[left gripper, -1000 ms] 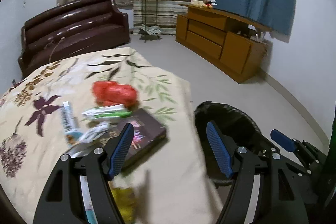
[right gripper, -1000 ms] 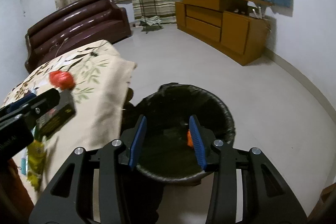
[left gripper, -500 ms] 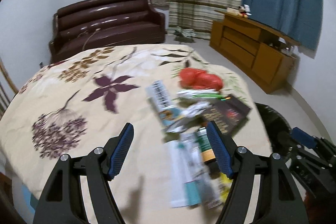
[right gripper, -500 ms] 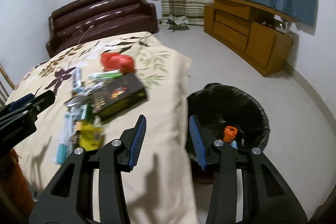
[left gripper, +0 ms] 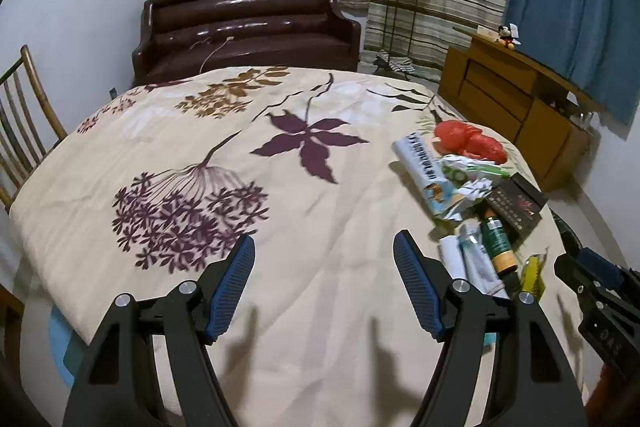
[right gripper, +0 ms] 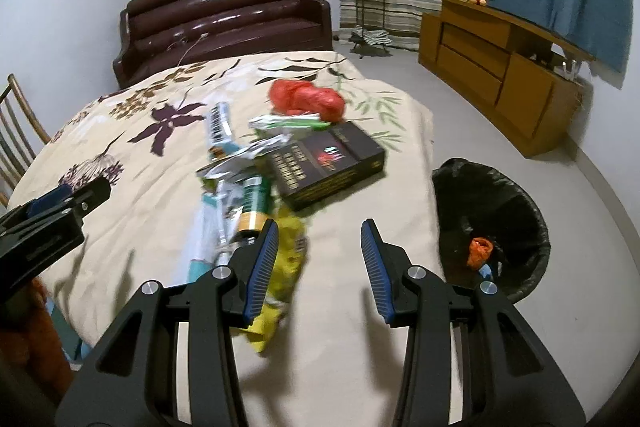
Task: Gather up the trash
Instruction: 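Move back to the bedspread and close the right tool on the yellow snack bag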
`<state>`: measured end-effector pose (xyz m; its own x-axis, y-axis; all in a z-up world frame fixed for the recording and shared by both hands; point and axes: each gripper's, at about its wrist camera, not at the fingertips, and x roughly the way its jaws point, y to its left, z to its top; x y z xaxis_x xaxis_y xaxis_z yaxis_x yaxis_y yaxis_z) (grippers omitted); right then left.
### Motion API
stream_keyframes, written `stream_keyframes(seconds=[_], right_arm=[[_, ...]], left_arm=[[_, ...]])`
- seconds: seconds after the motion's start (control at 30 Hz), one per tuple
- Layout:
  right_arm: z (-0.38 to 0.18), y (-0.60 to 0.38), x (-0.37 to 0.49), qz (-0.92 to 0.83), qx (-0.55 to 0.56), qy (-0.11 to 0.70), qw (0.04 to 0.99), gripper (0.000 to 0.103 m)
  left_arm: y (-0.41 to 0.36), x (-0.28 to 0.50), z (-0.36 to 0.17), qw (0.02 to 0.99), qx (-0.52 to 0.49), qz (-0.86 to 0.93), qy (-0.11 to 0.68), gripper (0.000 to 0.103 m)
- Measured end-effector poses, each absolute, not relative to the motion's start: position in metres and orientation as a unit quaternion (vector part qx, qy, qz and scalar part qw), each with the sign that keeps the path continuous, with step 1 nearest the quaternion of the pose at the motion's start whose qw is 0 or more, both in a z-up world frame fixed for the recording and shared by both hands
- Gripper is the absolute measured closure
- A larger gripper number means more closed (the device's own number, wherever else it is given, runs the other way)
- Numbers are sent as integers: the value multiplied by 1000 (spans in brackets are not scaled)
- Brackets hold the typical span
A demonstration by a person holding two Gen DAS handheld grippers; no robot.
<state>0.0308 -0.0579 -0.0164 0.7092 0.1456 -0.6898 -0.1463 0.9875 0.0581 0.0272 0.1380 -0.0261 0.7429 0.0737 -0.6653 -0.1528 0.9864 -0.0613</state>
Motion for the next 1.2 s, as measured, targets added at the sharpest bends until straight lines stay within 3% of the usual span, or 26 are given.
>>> stream_keyframes(seconds=[0.53,0.67,0.87,1.2], right_arm=[[-46,-36,34,78,-17,412,907,63],[-46,-35,34,88,-10,414,906,73],[-46,-35,32,93,-9,415,905,80],[-38,-45,30,91,-5,406,909,85]], left_arm=[[154,19,-39,926,-76,62,364,33],[148,20,-41,925,-75,54,368,33],[135,20,-43,924,-70,41,373,33],[109,22,-48,920,-61,12,387,33]])
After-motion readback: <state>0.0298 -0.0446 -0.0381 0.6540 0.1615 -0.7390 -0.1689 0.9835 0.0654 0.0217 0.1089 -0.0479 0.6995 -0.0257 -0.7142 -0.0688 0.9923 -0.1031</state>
